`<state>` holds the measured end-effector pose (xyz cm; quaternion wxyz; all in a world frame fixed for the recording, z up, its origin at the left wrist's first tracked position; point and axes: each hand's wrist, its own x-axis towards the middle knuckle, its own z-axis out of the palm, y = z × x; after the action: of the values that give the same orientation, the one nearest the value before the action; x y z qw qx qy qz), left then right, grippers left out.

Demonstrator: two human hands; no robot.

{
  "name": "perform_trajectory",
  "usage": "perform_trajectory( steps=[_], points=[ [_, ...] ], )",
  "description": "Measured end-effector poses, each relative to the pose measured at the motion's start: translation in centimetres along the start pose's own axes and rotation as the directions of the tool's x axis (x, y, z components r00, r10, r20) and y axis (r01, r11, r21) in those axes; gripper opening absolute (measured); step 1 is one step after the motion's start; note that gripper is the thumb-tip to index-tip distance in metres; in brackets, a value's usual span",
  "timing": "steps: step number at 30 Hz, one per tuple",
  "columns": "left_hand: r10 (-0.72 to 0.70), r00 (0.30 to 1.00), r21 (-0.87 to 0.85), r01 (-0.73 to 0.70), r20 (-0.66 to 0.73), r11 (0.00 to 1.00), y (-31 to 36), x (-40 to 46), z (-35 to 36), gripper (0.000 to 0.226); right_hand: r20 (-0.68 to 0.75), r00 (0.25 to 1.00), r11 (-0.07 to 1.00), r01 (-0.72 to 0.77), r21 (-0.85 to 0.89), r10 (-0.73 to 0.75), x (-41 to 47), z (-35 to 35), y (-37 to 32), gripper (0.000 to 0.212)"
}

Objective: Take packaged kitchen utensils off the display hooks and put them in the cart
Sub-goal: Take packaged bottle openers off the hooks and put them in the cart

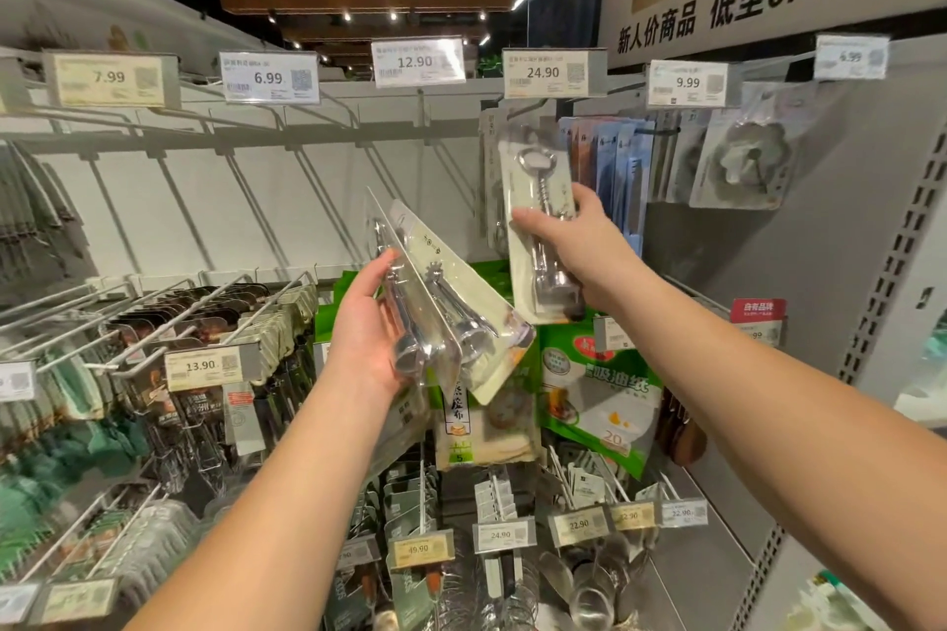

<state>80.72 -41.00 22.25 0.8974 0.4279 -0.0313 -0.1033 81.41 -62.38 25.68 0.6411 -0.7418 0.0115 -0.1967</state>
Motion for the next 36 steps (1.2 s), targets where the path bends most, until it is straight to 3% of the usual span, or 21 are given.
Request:
perform_trajectory(
  steps=[4, 8, 17, 26, 29, 36],
  points=[
    [0.004, 1.000, 0.000, -0.004, 0.001, 1.000, -0.1, 0.1, 0.1, 0.019, -0.118, 0.974, 0.974, 0.177, -0.144, -0.194, 0.6, -0.8, -0.1, 0.091],
    [0.004, 1.000, -0.019, -0.004, 0.003, 1.000, 0.0, 0.2, 0.3, 0.018, -0.144, 0.957, 0.961, 0.229, -0.153, -0.250, 0.8, -0.8, -0.2, 0.094],
    [0.026, 1.000, -0.020, -0.025, 0.011, 0.999, -0.1, 0.8, 0.0, 0.018, -0.139, 0.949, 0.948, 0.257, -0.187, -0.284, 2.6, -0.3, -0.5, 0.091],
    [0.067, 0.998, 0.026, -0.067, -0.001, 0.997, 0.7, 1.3, -0.4, 0.020, -0.166, 0.959, 0.955, 0.189, -0.227, -0.229, 5.6, 0.0, 1.3, 0.097],
    [0.087, 0.996, 0.034, -0.086, -0.014, 0.996, 0.8, 1.4, -0.5, 0.022, -0.176, 0.963, 0.963, 0.166, -0.211, -0.204, 6.9, 0.4, 1.5, 0.089],
    [0.097, 0.995, 0.060, -0.094, -0.040, 0.994, 0.8, 1.6, -0.4, 0.021, -0.189, 0.974, 0.988, 0.105, -0.113, -0.126, 10.4, 1.2, 2.4, 0.044]
  ],
)
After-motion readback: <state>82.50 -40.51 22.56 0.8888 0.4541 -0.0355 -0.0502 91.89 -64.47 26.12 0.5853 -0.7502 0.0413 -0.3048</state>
